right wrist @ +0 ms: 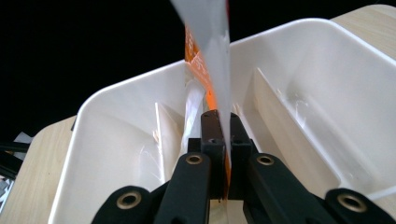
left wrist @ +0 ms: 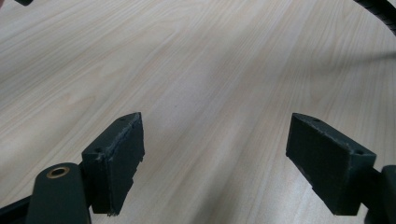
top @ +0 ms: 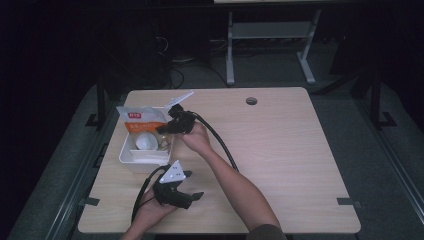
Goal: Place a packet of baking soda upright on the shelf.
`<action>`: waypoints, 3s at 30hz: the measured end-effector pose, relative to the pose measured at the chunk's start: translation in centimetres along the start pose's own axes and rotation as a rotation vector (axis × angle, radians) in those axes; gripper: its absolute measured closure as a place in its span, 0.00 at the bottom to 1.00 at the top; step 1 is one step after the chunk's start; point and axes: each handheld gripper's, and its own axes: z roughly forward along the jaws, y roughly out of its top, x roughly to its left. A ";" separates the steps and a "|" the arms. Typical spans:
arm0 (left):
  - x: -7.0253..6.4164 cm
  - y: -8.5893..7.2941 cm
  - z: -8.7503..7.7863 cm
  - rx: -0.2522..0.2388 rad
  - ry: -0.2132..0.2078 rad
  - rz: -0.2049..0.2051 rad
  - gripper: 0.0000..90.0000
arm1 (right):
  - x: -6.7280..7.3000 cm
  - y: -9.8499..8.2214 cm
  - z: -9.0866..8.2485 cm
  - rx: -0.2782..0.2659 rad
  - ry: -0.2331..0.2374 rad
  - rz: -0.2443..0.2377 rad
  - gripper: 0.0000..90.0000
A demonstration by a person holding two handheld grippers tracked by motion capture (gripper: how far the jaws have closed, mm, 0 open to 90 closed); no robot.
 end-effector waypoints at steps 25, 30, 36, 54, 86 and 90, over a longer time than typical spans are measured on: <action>0.0 0.0 0.0 0.001 0.001 0.001 0.21 | 0.1 -1.8 1.4 0.108 0.022 -0.020 0.99; -0.1 0.1 0.1 0.003 0.001 0.004 0.21 | 0.0 -2.3 1.5 0.107 0.018 -0.009 0.99; -0.2 0.1 0.1 0.005 -0.003 0.007 0.21 | 0.1 -2.1 1.4 0.106 0.015 -0.005 0.98; -0.1 0.1 0.1 0.006 0.002 0.008 0.20 | 0.1 -1.4 -0.6 0.044 0.042 0.013 0.88; -0.1 0.2 0.2 0.016 0.009 0.017 0.20 | 0.2 -3.0 -8.1 -0.003 0.018 0.021 0.77; -0.1 0.2 0.2 0.015 0.009 0.019 0.20 | 0.0 -3.4 -9.2 -0.005 0.019 0.023 0.75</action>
